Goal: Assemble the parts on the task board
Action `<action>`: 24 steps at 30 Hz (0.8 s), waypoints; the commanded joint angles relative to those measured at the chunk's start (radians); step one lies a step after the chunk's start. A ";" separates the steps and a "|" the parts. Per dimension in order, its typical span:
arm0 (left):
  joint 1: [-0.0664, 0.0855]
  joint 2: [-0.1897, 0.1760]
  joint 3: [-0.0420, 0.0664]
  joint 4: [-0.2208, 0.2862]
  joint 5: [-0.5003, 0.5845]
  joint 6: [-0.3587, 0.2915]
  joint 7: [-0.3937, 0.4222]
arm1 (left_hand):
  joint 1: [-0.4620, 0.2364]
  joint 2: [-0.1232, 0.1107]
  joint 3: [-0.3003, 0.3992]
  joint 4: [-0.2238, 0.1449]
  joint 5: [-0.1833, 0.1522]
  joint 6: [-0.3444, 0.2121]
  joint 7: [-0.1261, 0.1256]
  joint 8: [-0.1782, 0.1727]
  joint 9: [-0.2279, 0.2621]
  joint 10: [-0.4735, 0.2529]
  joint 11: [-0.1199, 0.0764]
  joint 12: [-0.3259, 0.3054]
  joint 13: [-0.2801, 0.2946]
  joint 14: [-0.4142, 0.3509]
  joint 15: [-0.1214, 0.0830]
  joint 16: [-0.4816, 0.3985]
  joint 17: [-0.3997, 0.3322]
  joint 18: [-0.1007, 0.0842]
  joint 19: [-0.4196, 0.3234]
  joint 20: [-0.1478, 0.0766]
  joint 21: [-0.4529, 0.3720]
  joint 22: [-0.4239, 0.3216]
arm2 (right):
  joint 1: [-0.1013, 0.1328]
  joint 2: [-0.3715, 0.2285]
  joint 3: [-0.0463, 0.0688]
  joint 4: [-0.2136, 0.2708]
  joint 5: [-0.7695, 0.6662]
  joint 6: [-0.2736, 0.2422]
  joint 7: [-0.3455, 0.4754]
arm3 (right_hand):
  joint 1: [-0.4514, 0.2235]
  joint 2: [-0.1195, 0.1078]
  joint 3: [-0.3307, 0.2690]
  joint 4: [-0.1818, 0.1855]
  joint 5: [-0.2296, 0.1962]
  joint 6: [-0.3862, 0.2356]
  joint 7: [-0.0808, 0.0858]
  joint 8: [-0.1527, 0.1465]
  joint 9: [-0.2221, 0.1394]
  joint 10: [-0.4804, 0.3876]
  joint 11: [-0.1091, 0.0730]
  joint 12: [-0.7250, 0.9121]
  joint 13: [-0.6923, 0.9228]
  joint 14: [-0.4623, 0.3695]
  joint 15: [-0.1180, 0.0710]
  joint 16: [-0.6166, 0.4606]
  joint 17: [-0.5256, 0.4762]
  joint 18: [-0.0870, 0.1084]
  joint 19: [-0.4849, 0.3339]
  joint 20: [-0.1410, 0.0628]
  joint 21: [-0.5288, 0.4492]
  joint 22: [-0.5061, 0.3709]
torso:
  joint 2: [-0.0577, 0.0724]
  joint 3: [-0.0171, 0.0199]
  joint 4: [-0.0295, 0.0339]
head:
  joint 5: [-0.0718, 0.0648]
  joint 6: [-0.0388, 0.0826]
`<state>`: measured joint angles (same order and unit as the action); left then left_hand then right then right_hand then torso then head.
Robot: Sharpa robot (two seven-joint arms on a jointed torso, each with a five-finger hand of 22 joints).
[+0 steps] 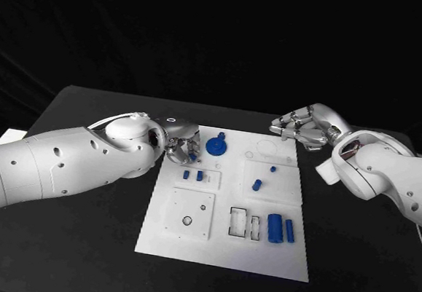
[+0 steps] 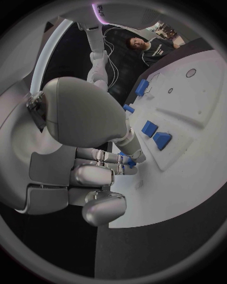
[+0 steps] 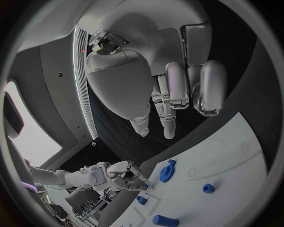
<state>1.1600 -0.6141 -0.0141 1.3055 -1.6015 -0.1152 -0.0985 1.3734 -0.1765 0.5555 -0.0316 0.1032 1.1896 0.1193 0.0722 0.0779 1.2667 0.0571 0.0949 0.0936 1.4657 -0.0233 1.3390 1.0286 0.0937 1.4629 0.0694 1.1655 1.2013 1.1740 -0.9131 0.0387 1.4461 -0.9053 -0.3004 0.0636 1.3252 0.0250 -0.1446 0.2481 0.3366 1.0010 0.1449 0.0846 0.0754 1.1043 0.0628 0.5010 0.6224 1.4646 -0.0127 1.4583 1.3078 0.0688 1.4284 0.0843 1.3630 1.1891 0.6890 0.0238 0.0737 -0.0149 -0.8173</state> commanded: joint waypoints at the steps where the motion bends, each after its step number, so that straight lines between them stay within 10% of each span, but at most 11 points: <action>1: 0.000 0.007 0.000 -0.004 0.003 0.013 -0.010 | -0.002 0.004 0.002 -0.003 0.001 0.002 0.007 -0.002 0.002 0.005 -0.001 -0.005 0.001 0.007 -0.006 -0.003 0.001 -0.009 0.023 -0.001 0.005 0.001 | -0.001 0.001 0.000 0.001 -0.002 0.007 0.009 | 0.002 0.009 -0.007 0.001 -0.002 0.005 0.002 -0.003 -0.001 0.007 0.000 -0.004 -0.001 0.073 -0.004 -0.003 0.117 0.008 -0.006 0.000 -0.005 -0.001 | 0.000 -0.0004 -0.0005 | 0.001 0.000; 24: 0.000 0.022 0.000 -0.016 0.001 0.037 -0.017 | -0.002 0.003 0.000 -0.003 0.001 -0.004 0.009 -0.005 0.000 0.008 -0.001 -0.007 0.004 0.005 -0.006 -0.006 -0.006 -0.009 0.023 -0.001 0.006 0.002 | -0.001 0.001 0.000 0.001 -0.002 0.007 0.009 | 0.003 0.009 -0.008 0.001 -0.002 0.005 0.002 -0.004 -0.001 0.009 0.000 -0.006 -0.005 0.073 -0.004 -0.003 0.117 0.008 -0.006 0.000 -0.005 -0.001 | 0.000 0.0002 -0.0009 | 0.000 -0.002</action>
<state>1.1597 -0.5939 -0.0144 1.2893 -1.6013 -0.0970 -0.1124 1.3734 -0.1765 0.5555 -0.0315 0.1032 1.1860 0.1229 0.0722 0.0777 1.2666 0.0571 0.0949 0.0957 1.4657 -0.0233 1.3390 1.0230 0.0938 1.4629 0.0694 1.1654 1.2028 1.1741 -0.9128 0.0387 1.4465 -0.9050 -0.3003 0.0641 1.3252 0.0250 -0.1475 0.2510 0.3366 1.0010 0.1449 0.0846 0.0754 1.1044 0.0629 0.5010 0.6186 1.4646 -0.0127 1.4582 1.3076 0.0688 1.4284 0.0843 1.3630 1.1891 0.6888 0.0241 0.0730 -0.0150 -0.8196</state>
